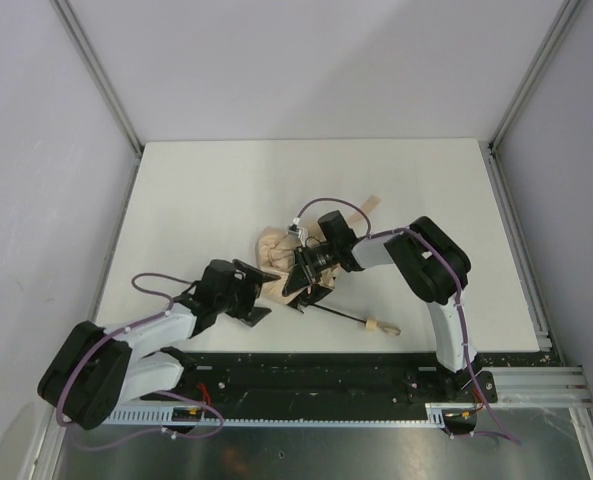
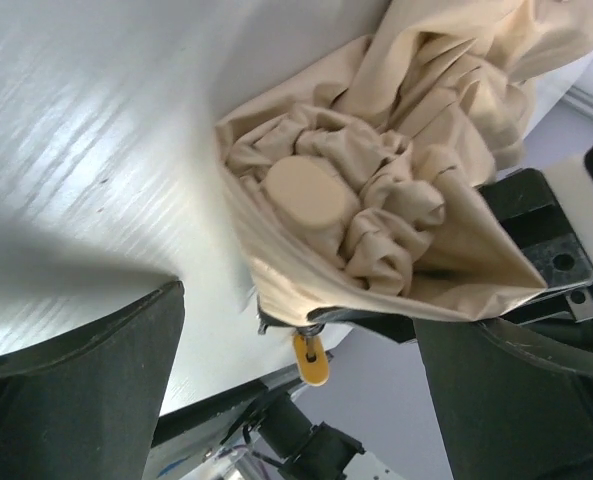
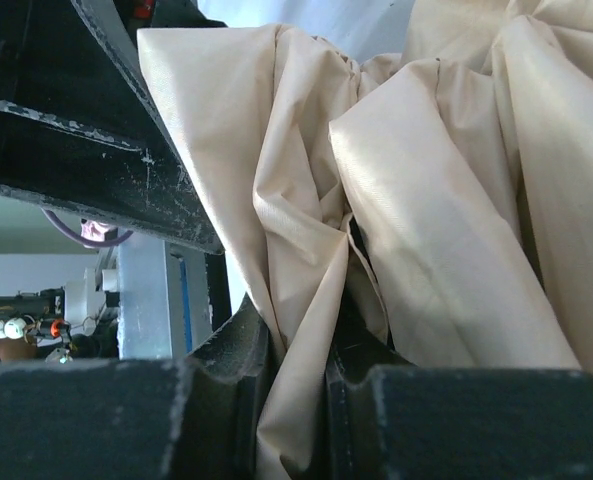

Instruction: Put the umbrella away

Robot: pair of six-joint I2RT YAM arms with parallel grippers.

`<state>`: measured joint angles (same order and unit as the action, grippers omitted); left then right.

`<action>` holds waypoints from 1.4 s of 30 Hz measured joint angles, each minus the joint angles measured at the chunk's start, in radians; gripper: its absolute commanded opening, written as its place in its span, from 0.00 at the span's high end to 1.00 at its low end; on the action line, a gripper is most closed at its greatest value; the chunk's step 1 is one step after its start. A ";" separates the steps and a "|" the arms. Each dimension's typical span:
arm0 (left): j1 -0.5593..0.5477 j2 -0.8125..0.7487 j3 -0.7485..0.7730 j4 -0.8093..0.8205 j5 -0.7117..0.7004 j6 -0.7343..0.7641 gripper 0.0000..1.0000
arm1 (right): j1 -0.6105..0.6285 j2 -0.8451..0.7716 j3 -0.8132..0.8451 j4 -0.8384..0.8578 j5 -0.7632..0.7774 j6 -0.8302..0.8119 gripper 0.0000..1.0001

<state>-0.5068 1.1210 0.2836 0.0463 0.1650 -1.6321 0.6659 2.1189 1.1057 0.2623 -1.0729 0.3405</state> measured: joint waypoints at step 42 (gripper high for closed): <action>-0.011 0.097 0.019 0.088 -0.107 0.040 1.00 | 0.468 -0.444 -0.041 -0.351 1.029 -0.406 0.01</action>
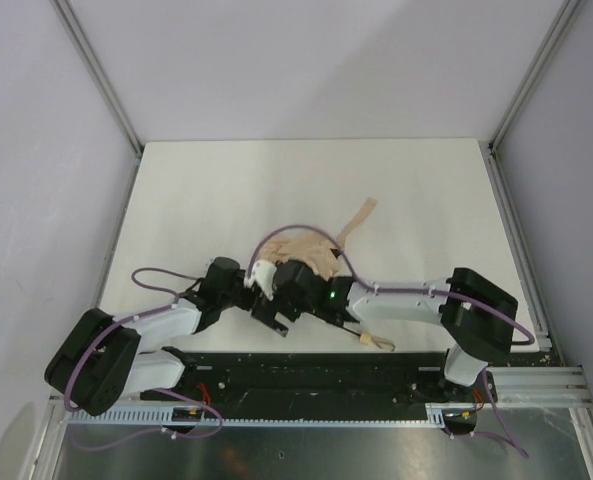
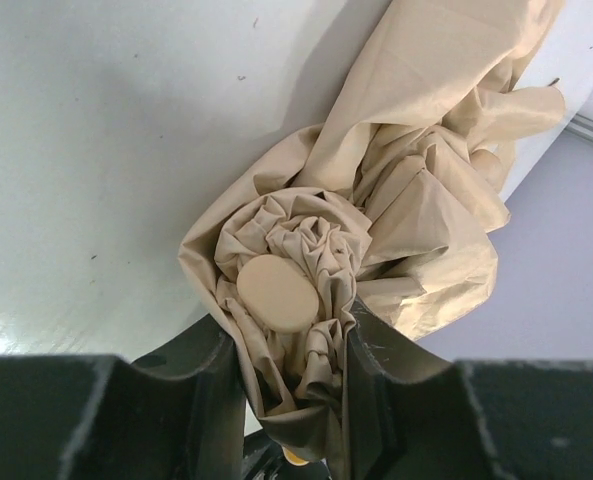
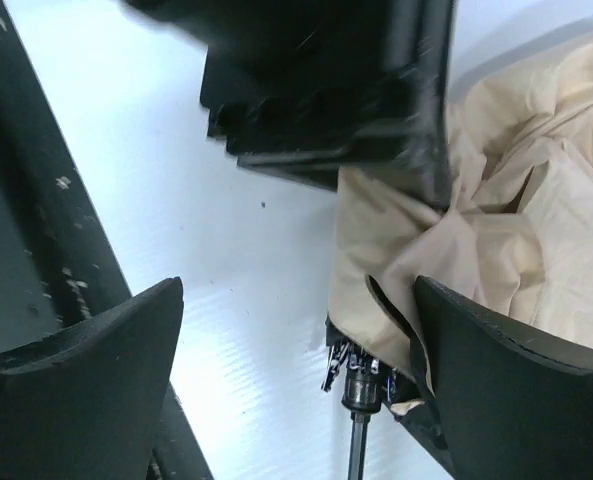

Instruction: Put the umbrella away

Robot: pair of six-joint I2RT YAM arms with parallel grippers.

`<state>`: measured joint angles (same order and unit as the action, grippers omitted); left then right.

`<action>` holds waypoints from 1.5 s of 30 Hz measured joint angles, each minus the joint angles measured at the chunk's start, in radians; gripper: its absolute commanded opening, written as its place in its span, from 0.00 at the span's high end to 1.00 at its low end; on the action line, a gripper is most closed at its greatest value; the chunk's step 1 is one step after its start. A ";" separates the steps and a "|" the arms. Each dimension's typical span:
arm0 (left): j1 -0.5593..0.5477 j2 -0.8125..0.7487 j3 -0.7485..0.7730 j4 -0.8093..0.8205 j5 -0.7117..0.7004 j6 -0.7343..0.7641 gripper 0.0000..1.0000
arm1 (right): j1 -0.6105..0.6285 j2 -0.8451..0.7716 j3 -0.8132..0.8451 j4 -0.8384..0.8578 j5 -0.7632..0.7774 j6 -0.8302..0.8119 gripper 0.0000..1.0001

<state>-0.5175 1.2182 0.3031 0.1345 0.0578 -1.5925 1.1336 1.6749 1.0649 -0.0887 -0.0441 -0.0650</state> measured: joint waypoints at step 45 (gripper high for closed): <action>0.410 -0.239 0.145 -0.196 0.181 0.371 0.01 | -0.231 0.257 -0.009 0.335 -0.321 0.072 1.00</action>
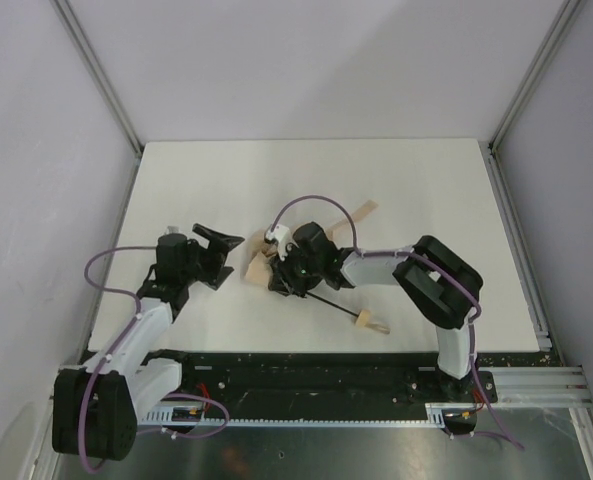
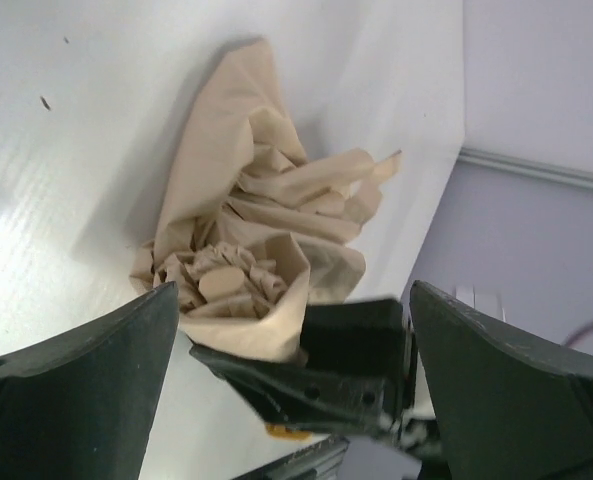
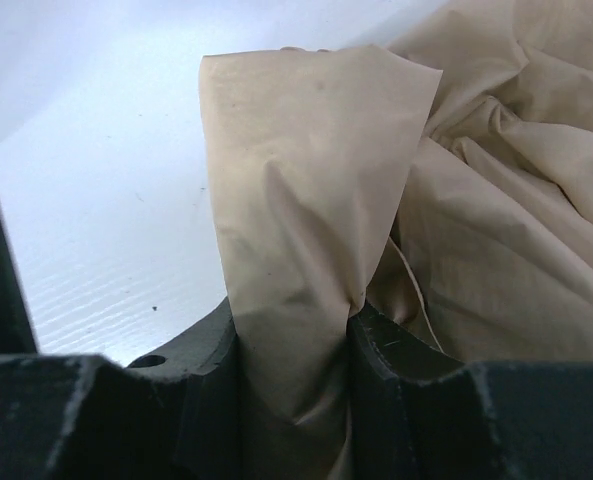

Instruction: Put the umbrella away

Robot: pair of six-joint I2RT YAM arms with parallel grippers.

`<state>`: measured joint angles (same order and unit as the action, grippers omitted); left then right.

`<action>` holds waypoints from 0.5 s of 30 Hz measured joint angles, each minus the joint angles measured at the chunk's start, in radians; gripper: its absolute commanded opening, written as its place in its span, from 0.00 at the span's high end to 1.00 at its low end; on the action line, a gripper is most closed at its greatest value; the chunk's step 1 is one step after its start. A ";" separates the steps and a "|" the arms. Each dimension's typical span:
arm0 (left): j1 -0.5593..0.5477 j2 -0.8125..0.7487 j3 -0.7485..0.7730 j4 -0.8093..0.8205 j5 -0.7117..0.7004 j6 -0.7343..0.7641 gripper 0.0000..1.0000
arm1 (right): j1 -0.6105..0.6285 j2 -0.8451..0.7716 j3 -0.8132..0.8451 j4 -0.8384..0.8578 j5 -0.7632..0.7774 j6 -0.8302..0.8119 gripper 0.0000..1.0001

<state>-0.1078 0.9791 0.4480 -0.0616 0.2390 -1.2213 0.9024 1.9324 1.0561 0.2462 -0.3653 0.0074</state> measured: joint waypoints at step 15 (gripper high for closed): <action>-0.156 0.048 -0.053 0.029 0.053 -0.142 0.01 | -0.120 0.159 0.137 -0.041 -0.468 0.204 1.00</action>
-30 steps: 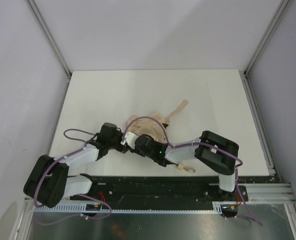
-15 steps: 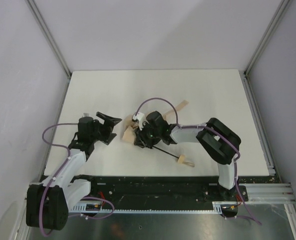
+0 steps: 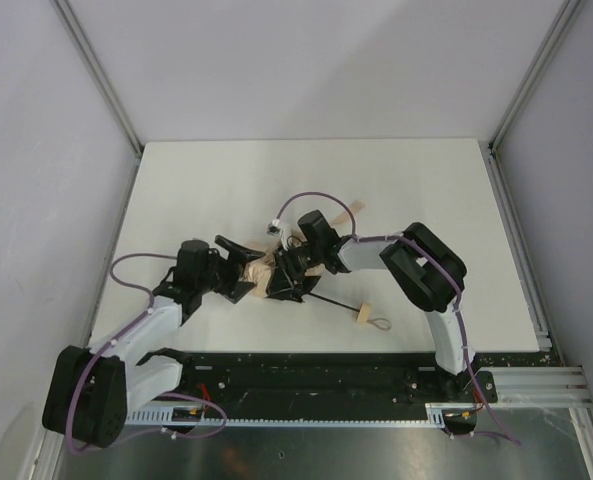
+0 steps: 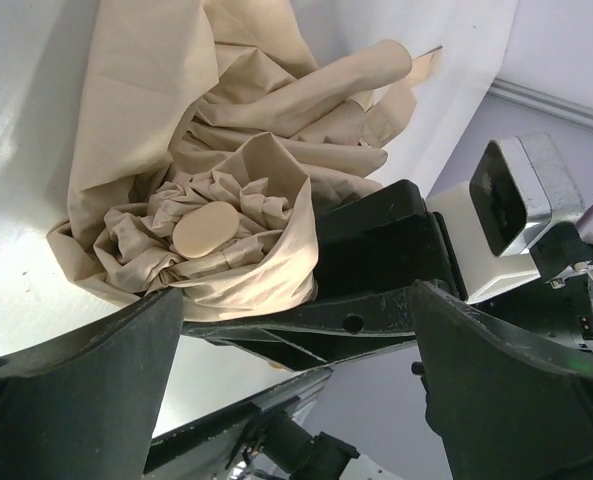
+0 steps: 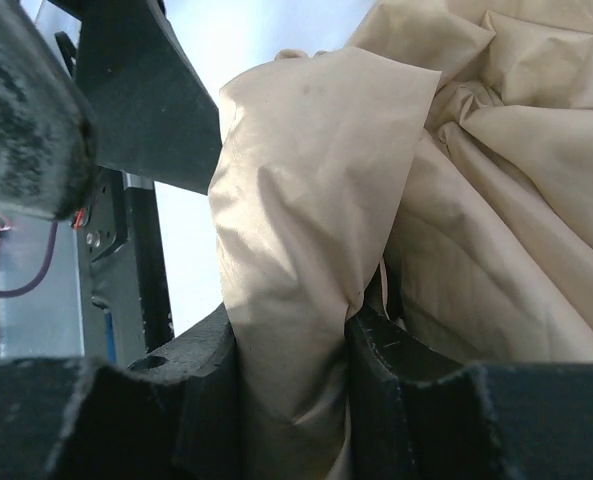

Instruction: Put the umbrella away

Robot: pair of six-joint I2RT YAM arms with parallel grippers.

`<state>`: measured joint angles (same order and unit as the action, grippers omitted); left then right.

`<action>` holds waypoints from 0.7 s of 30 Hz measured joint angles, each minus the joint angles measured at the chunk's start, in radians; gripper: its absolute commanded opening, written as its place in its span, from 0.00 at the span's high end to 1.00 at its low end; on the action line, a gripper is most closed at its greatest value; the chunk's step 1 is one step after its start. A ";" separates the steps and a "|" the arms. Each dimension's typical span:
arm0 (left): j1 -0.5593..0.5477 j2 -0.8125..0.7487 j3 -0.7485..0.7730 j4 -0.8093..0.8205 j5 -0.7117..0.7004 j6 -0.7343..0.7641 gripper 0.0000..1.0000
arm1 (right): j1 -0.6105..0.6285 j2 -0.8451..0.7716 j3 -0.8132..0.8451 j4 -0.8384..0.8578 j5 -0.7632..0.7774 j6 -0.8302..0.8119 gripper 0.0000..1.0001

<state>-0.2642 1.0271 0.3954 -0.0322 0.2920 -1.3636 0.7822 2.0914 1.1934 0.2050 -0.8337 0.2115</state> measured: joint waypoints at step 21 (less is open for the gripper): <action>0.043 -0.161 -0.055 0.020 0.019 0.072 0.20 | -0.112 -0.230 -0.090 -0.143 0.061 0.048 1.00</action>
<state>-0.2211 0.8665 0.3405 -0.0124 0.3111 -1.2911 0.6701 1.8610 1.1030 0.0616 -0.7731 0.2600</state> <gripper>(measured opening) 0.830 0.362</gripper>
